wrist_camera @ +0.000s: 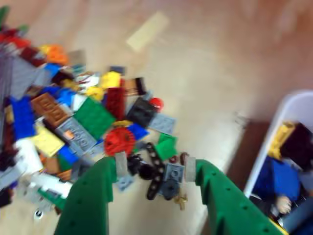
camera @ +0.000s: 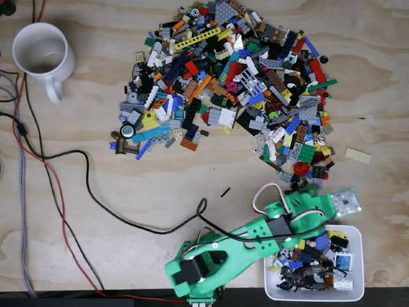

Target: Find the closest Lego and put it in the bin.

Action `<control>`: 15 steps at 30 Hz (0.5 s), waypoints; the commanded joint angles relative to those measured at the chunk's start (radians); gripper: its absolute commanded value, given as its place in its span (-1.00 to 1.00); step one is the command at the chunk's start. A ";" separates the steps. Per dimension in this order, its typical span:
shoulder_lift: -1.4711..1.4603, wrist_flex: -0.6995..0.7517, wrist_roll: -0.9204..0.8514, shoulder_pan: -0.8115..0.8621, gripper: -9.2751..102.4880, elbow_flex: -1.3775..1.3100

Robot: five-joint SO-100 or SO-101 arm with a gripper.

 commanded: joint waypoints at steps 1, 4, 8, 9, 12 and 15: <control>0.255 -0.173 -0.106 -0.370 -0.48 0.202; 0.368 -0.196 -0.092 -0.554 -0.48 0.298; 0.568 -0.140 -0.044 -0.747 -0.49 0.388; 0.597 -0.109 -0.029 -0.785 -0.49 0.388; 0.676 -0.017 0.000 -0.870 -0.48 0.379; 0.692 0.112 0.020 -0.907 -0.48 0.347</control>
